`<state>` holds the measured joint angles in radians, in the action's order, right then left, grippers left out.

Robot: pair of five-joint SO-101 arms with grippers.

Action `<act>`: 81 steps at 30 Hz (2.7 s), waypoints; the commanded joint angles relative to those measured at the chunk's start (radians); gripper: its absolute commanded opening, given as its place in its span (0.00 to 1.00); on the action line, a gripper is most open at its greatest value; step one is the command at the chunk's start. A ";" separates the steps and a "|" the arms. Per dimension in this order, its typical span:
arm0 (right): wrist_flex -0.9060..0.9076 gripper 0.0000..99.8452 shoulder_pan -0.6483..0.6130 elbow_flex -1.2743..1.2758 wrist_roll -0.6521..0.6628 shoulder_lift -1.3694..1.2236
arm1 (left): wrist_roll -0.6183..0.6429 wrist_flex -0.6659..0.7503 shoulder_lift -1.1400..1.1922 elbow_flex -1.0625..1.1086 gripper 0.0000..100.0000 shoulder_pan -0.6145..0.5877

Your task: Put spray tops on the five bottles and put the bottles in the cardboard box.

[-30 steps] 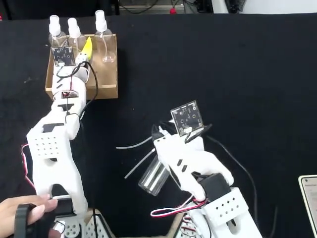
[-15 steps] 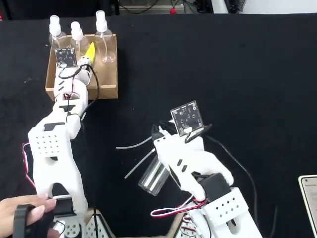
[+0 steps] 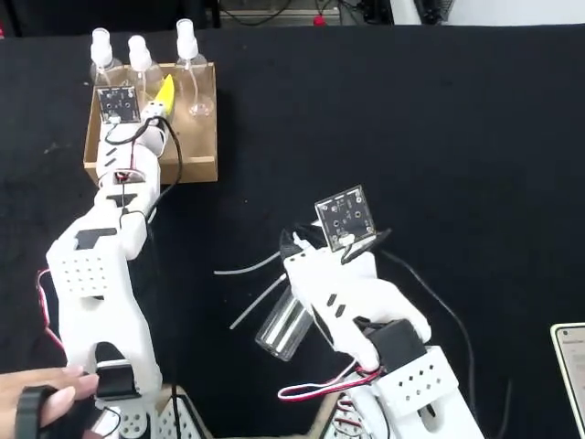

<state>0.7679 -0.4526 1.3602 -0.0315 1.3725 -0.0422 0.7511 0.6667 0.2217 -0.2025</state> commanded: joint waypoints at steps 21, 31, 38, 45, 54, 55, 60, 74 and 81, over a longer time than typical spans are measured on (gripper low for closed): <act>-0.023 0.06 0.012 -0.012 0.009 0.022 | 0.005 -0.087 -0.074 -0.018 0.24 0.005; -0.023 0.06 0.012 -0.012 0.009 0.022 | 0.009 -0.069 -0.074 -0.039 0.24 -0.001; -0.023 0.06 0.012 -0.012 0.009 0.022 | 0.006 -0.037 -0.060 -0.041 0.23 0.007; -0.023 0.06 0.012 -0.012 0.009 0.022 | 0.003 0.057 0.034 -0.045 0.23 0.007; -0.023 0.06 0.012 -0.012 0.009 0.022 | 0.005 0.051 0.032 -0.047 0.24 0.002; -0.023 0.06 0.012 -0.012 0.009 0.022 | 0.005 0.051 0.032 -0.047 0.24 0.002; -0.023 0.06 0.012 -0.012 0.009 0.022 | 0.005 0.049 0.032 -0.047 0.24 0.002; -0.023 0.06 0.012 -0.012 0.009 0.022 | -0.051 0.049 0.032 -0.045 0.24 0.007; -0.023 0.06 0.014 -0.012 0.009 0.022 | -0.049 0.049 0.032 -0.047 0.24 0.007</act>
<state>0.7679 -0.4526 1.3602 -0.0315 1.3725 -0.0882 0.7910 0.7112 0.2186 -0.2010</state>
